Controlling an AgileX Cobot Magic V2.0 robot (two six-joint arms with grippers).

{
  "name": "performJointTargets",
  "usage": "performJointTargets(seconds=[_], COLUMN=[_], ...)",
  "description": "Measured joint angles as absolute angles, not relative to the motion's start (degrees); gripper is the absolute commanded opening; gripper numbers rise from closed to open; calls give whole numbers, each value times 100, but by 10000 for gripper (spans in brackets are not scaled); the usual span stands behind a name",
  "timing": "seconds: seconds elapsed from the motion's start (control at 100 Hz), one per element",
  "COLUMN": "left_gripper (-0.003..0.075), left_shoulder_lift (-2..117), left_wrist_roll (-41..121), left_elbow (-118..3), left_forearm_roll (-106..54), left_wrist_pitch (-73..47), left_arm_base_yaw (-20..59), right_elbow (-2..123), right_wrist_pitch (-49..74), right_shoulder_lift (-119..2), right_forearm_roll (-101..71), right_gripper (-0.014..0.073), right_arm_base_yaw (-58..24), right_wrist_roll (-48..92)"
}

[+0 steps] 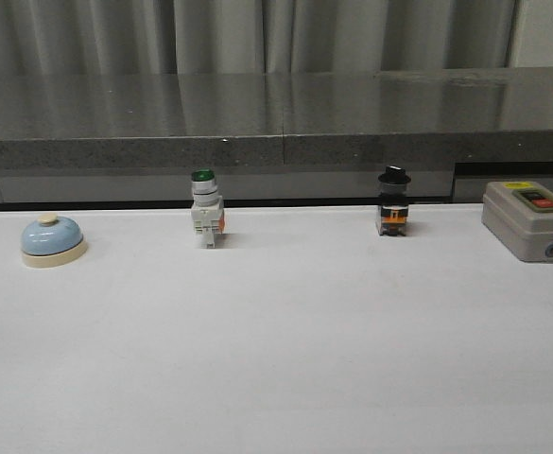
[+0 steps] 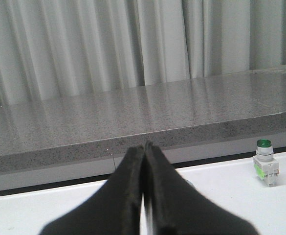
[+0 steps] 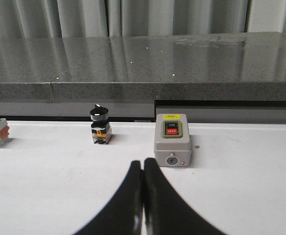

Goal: Place and press bell with both arms

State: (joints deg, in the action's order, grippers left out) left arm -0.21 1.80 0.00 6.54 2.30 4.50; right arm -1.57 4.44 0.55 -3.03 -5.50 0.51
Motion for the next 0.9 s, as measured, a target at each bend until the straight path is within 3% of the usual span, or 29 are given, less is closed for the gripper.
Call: performJointTargets(seconds=[0.53, 0.9], left_gripper=[-20, -19], left_shoulder_lift=[-21, 1070], left_wrist_roll=[180, 180], left_elbow=[-86, -1828], left_forearm_roll=[654, 654], left_wrist_pitch=[165, -1099], left_arm_base_yaw=[450, 450], right_elbow=[-157, -157], right_wrist_pitch=[444, 444], right_shoulder_lift=[55, 55], right_forearm_roll=[-303, -303], right_gripper=[-60, -60], right_arm_base_yaw=[-550, -550], right_wrist_roll=[51, 51])
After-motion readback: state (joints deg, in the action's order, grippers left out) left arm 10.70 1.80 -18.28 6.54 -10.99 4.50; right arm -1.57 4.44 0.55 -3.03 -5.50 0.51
